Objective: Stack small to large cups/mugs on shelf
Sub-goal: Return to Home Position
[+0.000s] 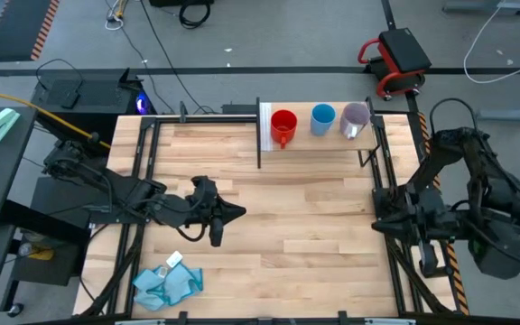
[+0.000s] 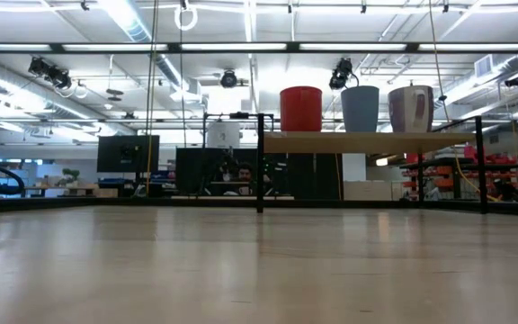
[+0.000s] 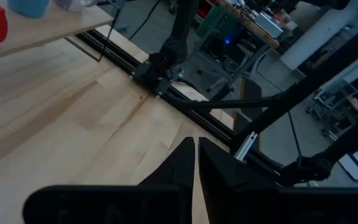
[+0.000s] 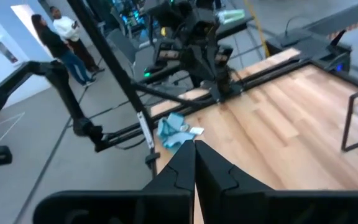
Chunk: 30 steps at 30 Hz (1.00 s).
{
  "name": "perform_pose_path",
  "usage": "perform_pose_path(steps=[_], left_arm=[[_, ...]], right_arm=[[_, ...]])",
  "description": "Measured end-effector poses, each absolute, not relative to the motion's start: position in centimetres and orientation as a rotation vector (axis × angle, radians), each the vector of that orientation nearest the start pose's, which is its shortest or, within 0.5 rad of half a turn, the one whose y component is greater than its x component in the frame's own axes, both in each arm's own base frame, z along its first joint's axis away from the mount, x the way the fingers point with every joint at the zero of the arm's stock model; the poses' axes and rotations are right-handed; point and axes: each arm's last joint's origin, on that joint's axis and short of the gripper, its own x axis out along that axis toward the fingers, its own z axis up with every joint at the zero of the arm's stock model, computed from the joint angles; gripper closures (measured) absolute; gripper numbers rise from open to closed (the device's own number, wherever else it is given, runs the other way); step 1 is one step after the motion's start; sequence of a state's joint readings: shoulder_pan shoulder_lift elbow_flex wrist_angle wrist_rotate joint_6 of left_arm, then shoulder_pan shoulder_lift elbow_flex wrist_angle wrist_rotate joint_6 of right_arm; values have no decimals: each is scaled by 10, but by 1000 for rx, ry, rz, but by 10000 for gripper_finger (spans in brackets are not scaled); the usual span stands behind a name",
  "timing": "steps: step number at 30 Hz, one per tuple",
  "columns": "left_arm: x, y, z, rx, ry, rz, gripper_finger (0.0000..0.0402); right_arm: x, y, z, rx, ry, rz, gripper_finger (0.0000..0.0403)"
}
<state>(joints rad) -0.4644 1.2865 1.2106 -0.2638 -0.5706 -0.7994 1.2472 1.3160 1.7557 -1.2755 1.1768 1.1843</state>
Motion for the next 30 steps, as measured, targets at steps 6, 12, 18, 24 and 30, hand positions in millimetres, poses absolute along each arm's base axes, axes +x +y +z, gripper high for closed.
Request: perform_pose_path(steps=[6, 12, 18, 24, 30], left_arm=[[257, -118, 368, -600, 261, 146, 379], [253, -129, 370, -548, 260, 86, 382], [240, -149, 377, -507, 209, 28, 373], [228, -163, 377, -476, 177, 86, 371], [222, -158, 384, -461, 146, 97, 378]], right_arm=[[90, 187, 458, 445, 350, -55, 392], [94, 200, 456, 496, 298, -82, 392], [87, 226, 461, 504, 193, -36, 392], [79, 243, 464, 488, 130, -18, 392], [76, 226, 475, 490, 140, 11, 392]])
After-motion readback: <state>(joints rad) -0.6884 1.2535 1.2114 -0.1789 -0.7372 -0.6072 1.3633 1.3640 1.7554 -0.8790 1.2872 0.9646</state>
